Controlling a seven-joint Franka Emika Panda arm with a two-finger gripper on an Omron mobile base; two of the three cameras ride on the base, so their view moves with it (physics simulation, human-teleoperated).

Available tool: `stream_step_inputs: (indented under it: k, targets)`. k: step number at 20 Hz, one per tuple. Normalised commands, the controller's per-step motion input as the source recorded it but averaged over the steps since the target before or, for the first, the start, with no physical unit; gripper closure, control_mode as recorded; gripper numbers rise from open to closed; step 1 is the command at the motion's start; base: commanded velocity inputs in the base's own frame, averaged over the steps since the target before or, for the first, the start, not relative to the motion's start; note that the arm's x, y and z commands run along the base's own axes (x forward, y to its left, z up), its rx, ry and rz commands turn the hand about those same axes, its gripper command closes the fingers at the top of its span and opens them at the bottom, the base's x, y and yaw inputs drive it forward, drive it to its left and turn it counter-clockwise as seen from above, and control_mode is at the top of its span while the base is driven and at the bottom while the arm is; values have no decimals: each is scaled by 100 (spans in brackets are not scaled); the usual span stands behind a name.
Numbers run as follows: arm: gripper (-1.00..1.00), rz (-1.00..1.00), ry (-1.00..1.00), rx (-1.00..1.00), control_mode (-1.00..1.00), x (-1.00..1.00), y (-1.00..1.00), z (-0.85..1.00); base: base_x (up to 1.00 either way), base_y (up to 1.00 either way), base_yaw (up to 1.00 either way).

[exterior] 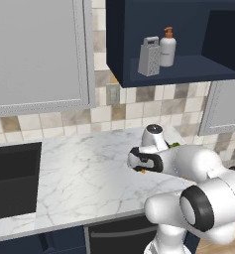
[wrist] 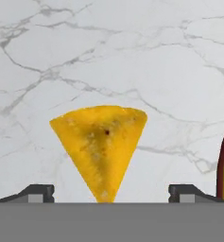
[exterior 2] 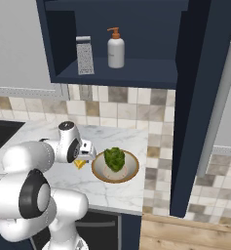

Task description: Pick the cheese from the fridge and the cheese grater from the cabinet and place them next to the salad bowl.

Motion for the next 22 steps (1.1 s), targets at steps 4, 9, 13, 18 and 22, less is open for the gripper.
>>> stream_step_inputs:
  k: [4, 9, 13, 18, 22]
  targets:
    - [-100, 0, 1, 0, -100, -9, -1, 42, 0, 0, 0]
    - [-100, 0, 0, 0, -100, -25, -5, 49, 0, 0, 0]
    - [-100, 0, -4, 0, -100, -33, -11, 51, 0, 0, 0]
    - [-100, 0, -14, 0, -100, -29, -13, 50, 0, 0, 0]
    - [-100, 0, -18, 0, -100, -26, -12, 51, 0, 0, 0]
